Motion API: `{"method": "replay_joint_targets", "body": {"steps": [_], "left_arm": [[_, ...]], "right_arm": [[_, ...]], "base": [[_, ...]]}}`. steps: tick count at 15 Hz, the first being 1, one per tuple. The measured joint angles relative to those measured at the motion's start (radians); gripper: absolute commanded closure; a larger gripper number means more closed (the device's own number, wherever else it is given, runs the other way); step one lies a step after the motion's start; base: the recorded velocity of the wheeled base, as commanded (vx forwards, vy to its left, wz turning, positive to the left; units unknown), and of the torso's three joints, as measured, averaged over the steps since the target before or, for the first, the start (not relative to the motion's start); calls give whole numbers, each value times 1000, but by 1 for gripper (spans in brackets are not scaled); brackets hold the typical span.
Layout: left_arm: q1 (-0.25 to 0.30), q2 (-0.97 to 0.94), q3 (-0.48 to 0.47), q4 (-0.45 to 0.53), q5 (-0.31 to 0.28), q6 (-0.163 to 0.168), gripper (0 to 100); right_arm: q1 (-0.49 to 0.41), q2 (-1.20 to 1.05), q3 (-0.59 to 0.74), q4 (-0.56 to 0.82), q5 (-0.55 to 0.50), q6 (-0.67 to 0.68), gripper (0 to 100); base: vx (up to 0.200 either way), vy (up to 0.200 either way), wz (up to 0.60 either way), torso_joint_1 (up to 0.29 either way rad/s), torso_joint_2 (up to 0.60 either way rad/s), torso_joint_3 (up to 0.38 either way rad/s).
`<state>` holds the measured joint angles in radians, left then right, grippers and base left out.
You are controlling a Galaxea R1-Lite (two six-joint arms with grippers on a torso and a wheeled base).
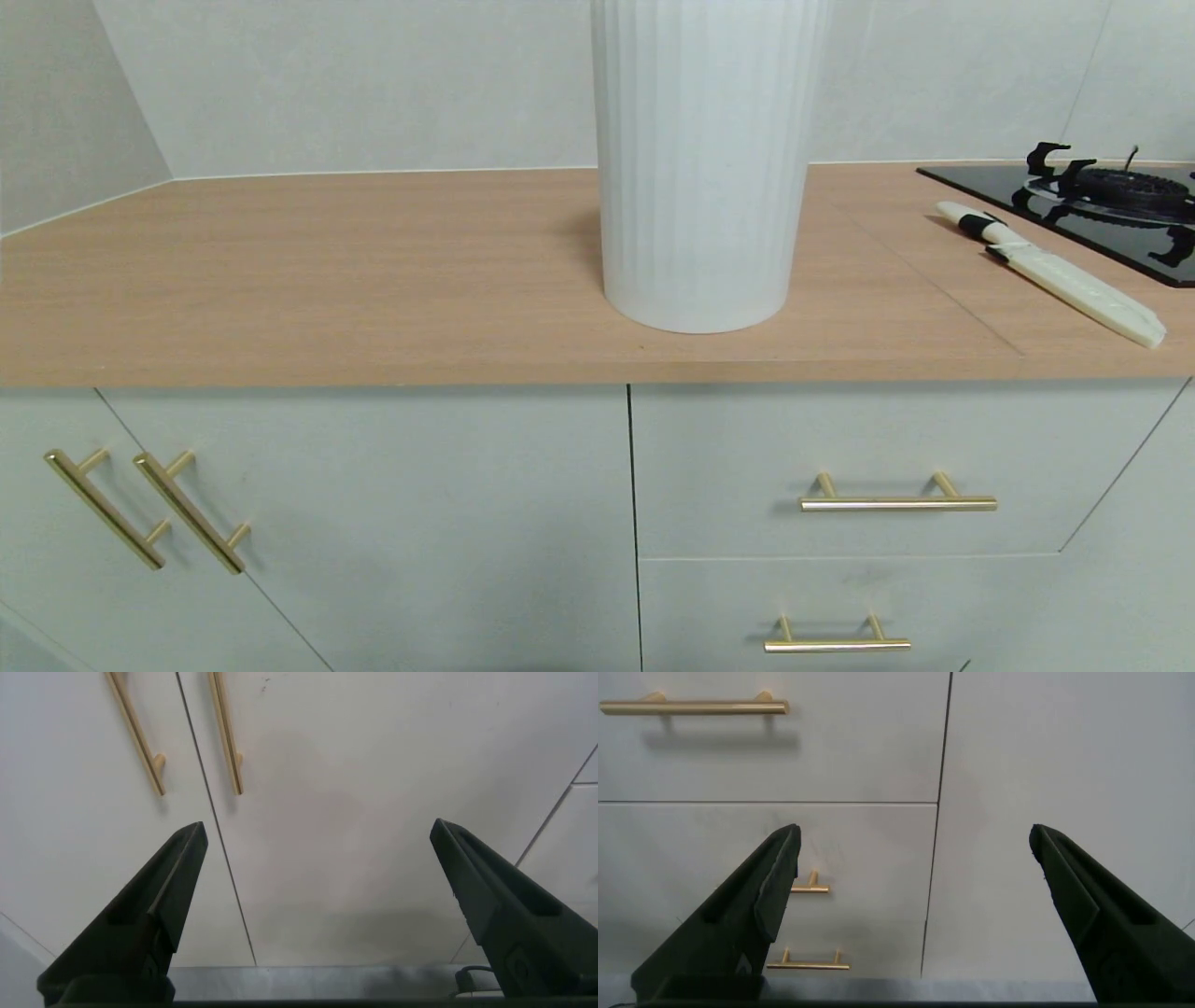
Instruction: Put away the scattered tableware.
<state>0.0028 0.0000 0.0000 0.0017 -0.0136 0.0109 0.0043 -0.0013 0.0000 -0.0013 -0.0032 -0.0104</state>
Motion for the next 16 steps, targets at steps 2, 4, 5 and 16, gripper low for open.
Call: {"method": "replay_joint_targets", "body": {"steps": [2, 4, 5, 16], "left_arm": [[0, 0, 0, 0, 0, 0, 0], [0, 0, 0, 0, 0, 0, 0], [0, 0, 0, 0, 0, 0, 0], [0, 0, 0, 0, 0, 0, 0]], "right_arm": [[0, 0, 0, 0, 0, 0, 0], [0, 0, 0, 0, 0, 0, 0], [0, 0, 0, 0, 0, 0, 0], [0, 0, 0, 0, 0, -1, 0]], "base": [[0, 0, 0, 0, 0, 0], [0, 0, 0, 0, 0, 0], [0, 0, 0, 0, 0, 0], [0, 0, 0, 3, -17, -14]]}}
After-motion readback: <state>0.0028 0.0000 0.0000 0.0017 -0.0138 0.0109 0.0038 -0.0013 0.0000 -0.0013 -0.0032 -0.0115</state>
